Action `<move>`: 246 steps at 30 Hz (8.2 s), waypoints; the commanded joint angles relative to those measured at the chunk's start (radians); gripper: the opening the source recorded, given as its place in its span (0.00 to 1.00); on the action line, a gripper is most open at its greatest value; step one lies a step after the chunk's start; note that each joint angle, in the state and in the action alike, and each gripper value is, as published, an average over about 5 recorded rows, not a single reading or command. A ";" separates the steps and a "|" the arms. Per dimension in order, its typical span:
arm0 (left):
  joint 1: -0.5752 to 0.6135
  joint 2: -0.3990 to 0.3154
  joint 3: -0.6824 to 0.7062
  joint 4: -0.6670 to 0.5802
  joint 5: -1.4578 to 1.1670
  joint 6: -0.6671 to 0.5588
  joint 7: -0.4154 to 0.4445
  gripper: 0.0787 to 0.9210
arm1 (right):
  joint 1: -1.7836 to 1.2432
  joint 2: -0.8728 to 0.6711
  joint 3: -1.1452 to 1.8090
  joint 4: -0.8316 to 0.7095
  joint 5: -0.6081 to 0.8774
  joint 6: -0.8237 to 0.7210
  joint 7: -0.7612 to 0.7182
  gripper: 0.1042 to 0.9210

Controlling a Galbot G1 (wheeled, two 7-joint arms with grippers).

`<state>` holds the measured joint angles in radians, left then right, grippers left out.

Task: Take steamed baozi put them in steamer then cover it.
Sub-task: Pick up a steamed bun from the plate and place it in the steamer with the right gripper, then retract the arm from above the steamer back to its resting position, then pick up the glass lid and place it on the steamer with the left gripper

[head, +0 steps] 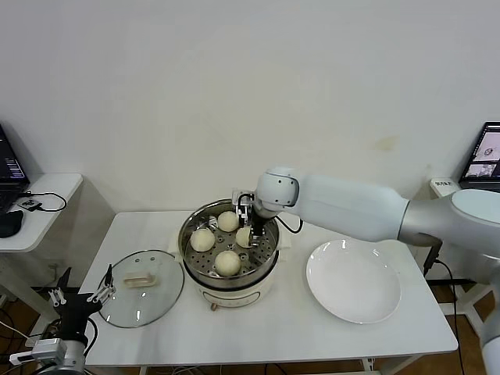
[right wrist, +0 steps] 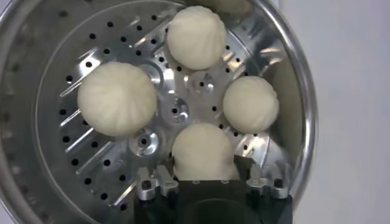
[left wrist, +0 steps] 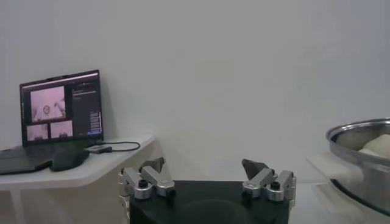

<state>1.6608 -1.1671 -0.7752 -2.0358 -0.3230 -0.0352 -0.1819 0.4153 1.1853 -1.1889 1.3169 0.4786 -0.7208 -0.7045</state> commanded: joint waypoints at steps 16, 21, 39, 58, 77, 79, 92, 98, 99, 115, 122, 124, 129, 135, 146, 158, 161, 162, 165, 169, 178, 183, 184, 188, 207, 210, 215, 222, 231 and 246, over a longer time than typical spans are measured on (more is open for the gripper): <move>-0.017 0.010 0.009 0.058 0.029 -0.004 0.002 0.88 | -0.629 -0.606 0.587 0.515 0.214 0.503 0.815 0.88; -0.019 0.018 0.012 0.082 0.053 -0.014 0.002 0.88 | -1.099 -0.583 1.086 0.510 0.031 0.687 0.807 0.88; -0.118 0.115 -0.062 0.494 1.278 -0.277 -0.093 0.88 | -1.913 -0.093 1.992 0.617 -0.238 0.832 0.579 0.88; -0.225 0.105 0.078 0.526 1.503 -0.240 0.005 0.88 | -2.065 0.104 2.103 0.615 -0.302 0.885 0.604 0.88; -0.370 0.102 0.152 0.605 1.453 -0.232 0.019 0.88 | -2.100 0.129 2.099 0.608 -0.329 0.883 0.604 0.88; -0.385 0.101 0.155 0.613 1.452 -0.231 0.022 0.88 | -2.102 0.131 2.100 0.606 -0.331 0.882 0.604 0.88; -0.476 0.085 0.174 0.694 1.446 -0.218 0.027 0.88 | -2.111 0.141 2.088 0.587 -0.349 0.883 0.599 0.88; -0.492 0.082 0.181 0.725 1.436 -0.214 0.027 0.88 | -2.116 0.145 2.085 0.581 -0.353 0.886 0.596 0.88; -0.495 0.080 0.181 0.731 1.437 -0.213 0.027 0.88 | -2.116 0.146 2.085 0.580 -0.354 0.886 0.596 0.88; -0.510 0.057 0.186 0.783 1.446 -0.209 0.008 0.49 | -2.109 0.146 2.067 0.564 -0.361 0.886 0.593 0.88; -0.488 0.058 0.168 0.736 1.426 -0.220 -0.045 0.24 | -2.106 0.143 2.057 0.566 -0.366 0.886 0.592 0.88; -0.468 0.067 0.153 0.690 1.419 -0.219 -0.052 0.18 | -2.107 0.142 2.055 0.568 -0.370 0.887 0.591 0.88; -0.406 0.105 0.085 0.569 1.396 -0.197 -0.035 0.08 | -2.112 0.142 2.046 0.584 -0.376 0.889 0.586 0.88; -0.360 0.160 -0.030 0.460 1.382 -0.158 0.044 0.08 | -2.109 0.135 2.039 0.589 -0.380 0.894 0.586 0.88; -0.376 0.264 -0.082 0.268 1.302 -0.049 0.214 0.08 | -2.110 0.136 2.022 0.591 -0.392 0.905 0.585 0.88; -0.467 0.238 0.292 0.074 1.292 0.187 0.269 0.08 | -2.131 0.176 2.013 0.604 -0.463 0.909 0.596 0.88; -0.522 0.204 0.387 0.072 1.333 0.234 0.303 0.08 | -2.132 0.199 2.011 0.603 -0.492 0.916 0.599 0.88; -0.537 0.191 0.414 0.072 1.347 0.248 0.318 0.08 | -2.129 0.207 2.010 0.599 -0.504 0.921 0.601 0.88; -0.573 0.150 0.476 0.070 1.393 0.292 0.369 0.08 | -2.114 0.235 2.010 0.575 -0.538 0.937 0.607 0.88; -0.594 0.093 0.521 0.063 1.469 0.344 0.431 0.08 | -2.084 0.268 2.001 0.531 -0.572 0.957 0.615 0.88; -0.656 -0.091 0.576 0.098 1.613 0.407 0.505 0.08 | -2.052 0.303 1.989 0.442 -0.627 0.991 0.633 0.88; -0.698 -0.181 0.607 0.139 1.643 0.421 0.505 0.08 | -2.039 0.318 1.986 0.425 -0.641 0.992 0.636 0.88; -0.703 -0.190 0.613 0.145 1.647 0.422 0.504 0.08 | -2.038 0.320 1.984 0.422 -0.644 0.993 0.637 0.88; -0.712 -0.216 0.632 0.170 1.662 0.420 0.498 0.08 | -2.037 0.325 1.983 0.414 -0.650 0.997 0.638 0.88; -0.706 -0.256 0.644 0.240 1.705 0.384 0.479 0.08 | -2.056 0.332 1.988 0.410 -0.656 1.004 0.640 0.88; -0.697 -0.253 0.639 0.237 1.704 0.380 0.477 0.08 | -2.058 0.334 1.986 0.411 -0.657 1.005 0.640 0.88; -0.681 -0.246 0.629 0.233 1.706 0.374 0.472 0.08 | -2.062 0.337 1.982 0.411 -0.660 1.008 0.640 0.88; -0.677 -0.244 0.625 0.238 1.705 0.367 0.466 0.08 | -2.064 0.339 1.982 0.404 -0.673 1.020 0.641 0.88; -0.671 -0.255 0.624 0.240 1.708 0.339 0.449 0.08 | -2.068 0.341 1.973 0.403 -0.671 1.022 0.640 0.88; -0.515 -0.176 0.621 0.024 1.657 0.323 0.417 0.46 | -2.066 0.338 1.963 0.402 -0.671 1.020 0.638 0.88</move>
<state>1.0342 -1.3979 -0.1516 -1.8585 1.3733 0.2955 0.2538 -1.6508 1.5244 0.7750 1.7186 -0.1912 0.2994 -0.0661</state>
